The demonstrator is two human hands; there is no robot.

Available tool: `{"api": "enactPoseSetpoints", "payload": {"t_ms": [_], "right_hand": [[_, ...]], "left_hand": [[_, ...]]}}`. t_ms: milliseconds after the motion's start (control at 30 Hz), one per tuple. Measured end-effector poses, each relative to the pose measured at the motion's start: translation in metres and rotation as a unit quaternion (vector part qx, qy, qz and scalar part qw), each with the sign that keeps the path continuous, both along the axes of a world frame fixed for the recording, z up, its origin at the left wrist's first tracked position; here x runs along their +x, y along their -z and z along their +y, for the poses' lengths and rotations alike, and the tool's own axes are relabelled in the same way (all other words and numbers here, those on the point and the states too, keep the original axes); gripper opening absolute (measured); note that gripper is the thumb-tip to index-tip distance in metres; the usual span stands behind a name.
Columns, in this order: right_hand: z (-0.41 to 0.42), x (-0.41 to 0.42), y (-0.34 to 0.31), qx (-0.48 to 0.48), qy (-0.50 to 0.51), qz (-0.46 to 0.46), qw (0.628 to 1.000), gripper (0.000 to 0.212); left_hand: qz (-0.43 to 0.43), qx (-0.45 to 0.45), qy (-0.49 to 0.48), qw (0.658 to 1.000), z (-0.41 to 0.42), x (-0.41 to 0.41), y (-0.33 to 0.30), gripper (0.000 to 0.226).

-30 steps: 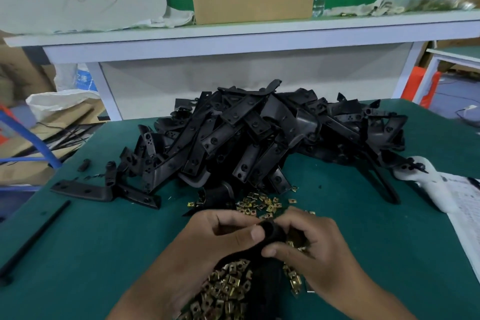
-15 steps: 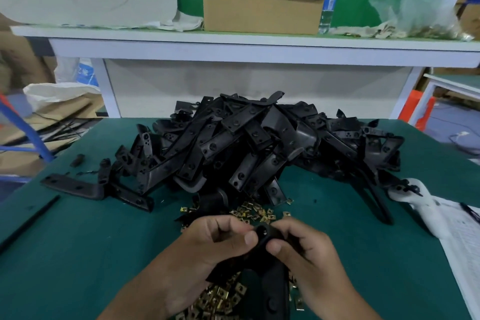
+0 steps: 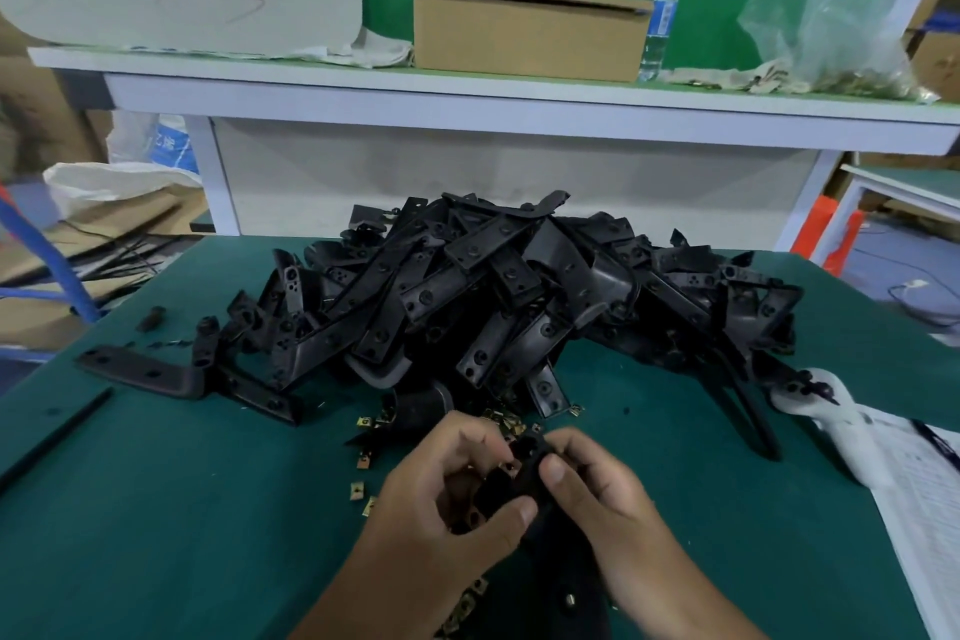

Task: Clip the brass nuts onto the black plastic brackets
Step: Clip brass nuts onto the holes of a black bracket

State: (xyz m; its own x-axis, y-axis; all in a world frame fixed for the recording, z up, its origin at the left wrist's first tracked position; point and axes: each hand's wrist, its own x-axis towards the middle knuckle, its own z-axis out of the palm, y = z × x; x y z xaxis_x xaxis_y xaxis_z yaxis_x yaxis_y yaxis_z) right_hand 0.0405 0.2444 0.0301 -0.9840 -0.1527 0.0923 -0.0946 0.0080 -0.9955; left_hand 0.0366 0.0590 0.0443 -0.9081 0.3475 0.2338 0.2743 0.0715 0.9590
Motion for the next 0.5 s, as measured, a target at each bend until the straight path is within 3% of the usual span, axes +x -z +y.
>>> {"api": "enactPoseSetpoints", "payload": {"t_ms": [267,500], "right_hand": [[0.002,0.002,-0.005,-0.006,-0.029,-0.009,1.0,0.042],[0.001,0.005,-0.01,-0.003,-0.041,-0.01,0.999,0.034]], "left_hand": [[0.064,-0.035,-0.035,0.997,0.004,0.002,0.0,0.032],[0.061,-0.036,-0.031,0.997,0.005,0.004,-0.002,0.028]]}}
